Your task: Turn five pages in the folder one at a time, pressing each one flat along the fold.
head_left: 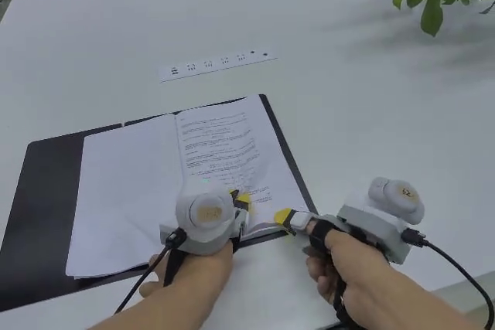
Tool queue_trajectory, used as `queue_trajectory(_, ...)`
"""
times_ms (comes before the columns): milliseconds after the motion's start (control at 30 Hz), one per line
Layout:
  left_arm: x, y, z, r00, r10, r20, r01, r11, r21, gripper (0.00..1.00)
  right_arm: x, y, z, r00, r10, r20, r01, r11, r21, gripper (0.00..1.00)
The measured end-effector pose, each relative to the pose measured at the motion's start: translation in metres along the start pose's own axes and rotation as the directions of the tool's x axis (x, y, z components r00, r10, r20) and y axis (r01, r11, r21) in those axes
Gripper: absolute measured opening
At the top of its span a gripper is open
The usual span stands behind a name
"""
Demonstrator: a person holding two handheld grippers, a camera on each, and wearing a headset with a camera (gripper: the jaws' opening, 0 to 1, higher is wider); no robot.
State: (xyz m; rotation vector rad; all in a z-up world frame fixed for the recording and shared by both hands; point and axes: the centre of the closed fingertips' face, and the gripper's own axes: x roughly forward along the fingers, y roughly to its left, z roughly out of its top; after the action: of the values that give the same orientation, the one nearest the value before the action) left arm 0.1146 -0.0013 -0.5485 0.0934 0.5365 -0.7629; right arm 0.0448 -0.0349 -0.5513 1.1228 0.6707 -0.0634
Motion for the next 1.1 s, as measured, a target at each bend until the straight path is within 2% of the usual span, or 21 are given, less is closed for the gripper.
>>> queue_trajectory(100, -0.003, -0.001, 0.000, 0.9994, -0.022, -0.028, 0.020, 0.999, -0.043, 0.08, -0.004, 0.007, 0.002, 0.9995, 0.024, 0.022, -0.024, 0.999, -0.025, 0.00)
queue_trajectory(133, -0.004, -0.003, 0.000, 0.9985, -0.041, -0.036, 0.038, 0.997, -0.074, 0.10, -0.007, 0.010, 0.004, 0.9988, 0.034, 0.035, -0.033, 0.999, -0.032, 0.00)
queue_trajectory(200, -0.011, 0.000, 0.000, 0.9972, -0.047, -0.057, 0.043, 0.996, -0.075, 0.14, -0.008, 0.015, 0.004, 0.9975, 0.058, 0.041, -0.057, 0.998, -0.024, 0.00)
queue_trajectory(233, -0.015, 0.001, 0.001, 0.9969, -0.056, -0.056, 0.051, 0.995, -0.088, 0.20, -0.008, 0.019, 0.004, 0.9962, 0.074, 0.045, -0.074, 0.997, -0.009, 0.00)
queue_trajectory(267, -0.019, 0.004, 0.003, 0.9975, -0.053, -0.047, 0.049, 0.995, -0.087, 0.23, -0.010, 0.020, 0.004, 0.9958, 0.076, 0.050, -0.076, 0.997, -0.009, 0.00)
queue_trajectory(333, -0.029, 0.011, 0.011, 0.9989, -0.046, -0.005, 0.046, 0.996, -0.076, 0.23, -0.012, 0.025, 0.005, 0.9943, 0.088, 0.061, -0.086, 0.996, -0.020, 0.00)
queue_trajectory(400, -0.038, 0.020, 0.013, 0.9993, -0.036, -0.011, 0.035, 0.996, -0.087, 0.23, -0.014, 0.033, 0.005, 0.9928, 0.100, 0.066, -0.097, 0.994, -0.051, 0.00)
queue_trajectory(433, -0.042, 0.022, 0.016, 0.9995, -0.031, 0.000, 0.031, 0.996, -0.083, 0.24, -0.015, 0.036, 0.006, 0.9922, 0.102, 0.071, -0.095, 0.991, -0.095, 0.00)
queue_trajectory(500, -0.050, 0.027, 0.018, 0.9996, -0.029, 0.002, 0.029, 0.996, -0.079, 0.24, -0.018, 0.045, 0.006, 0.9905, 0.113, 0.078, -0.103, 0.986, -0.129, 0.00)
queue_trajectory(567, -0.061, 0.034, 0.023, 0.9996, -0.018, 0.022, 0.020, 0.997, -0.080, 0.25, -0.021, 0.056, 0.006, 0.9869, 0.135, 0.089, -0.118, 0.978, -0.171, 0.00)
queue_trajectory(633, -0.077, 0.041, 0.030, 0.9991, -0.012, 0.041, 0.014, 0.998, -0.068, 0.26, -0.024, 0.065, 0.004, 0.9844, 0.151, 0.090, -0.134, 0.975, -0.176, 0.00)
queue_trajectory(667, -0.079, 0.043, 0.031, 0.9990, -0.011, 0.044, 0.014, 0.998, -0.068, 0.26, -0.024, 0.072, 0.003, 0.9824, 0.166, 0.086, -0.147, 0.971, -0.189, 0.00)
queue_trajectory(700, -0.087, 0.048, 0.035, 0.9981, -0.005, 0.061, 0.009, 0.998, -0.066, 0.28, -0.025, 0.077, 0.002, 0.9810, 0.175, 0.084, -0.156, 0.967, -0.201, 0.00)
queue_trajectory(833, -0.111, 0.065, 0.041, 0.9963, 0.015, 0.084, -0.010, 0.998, -0.066, 0.29, -0.027, 0.103, -0.006, 0.9735, 0.216, 0.075, -0.189, 0.944, -0.271, 0.00)
queue_trajectory(933, -0.126, 0.079, 0.041, 0.9952, 0.037, 0.090, -0.032, 0.998, -0.059, 0.29, -0.027, 0.118, -0.014, 0.9697, 0.237, 0.061, -0.206, 0.927, -0.314, 0.00)
queue_trajectory(1100, -0.150, 0.101, 0.040, 0.9919, 0.072, 0.105, -0.065, 0.996, -0.068, 0.29, -0.021, 0.143, -0.030, 0.9645, 0.262, 0.030, -0.230, 0.890, -0.395, 0.00)
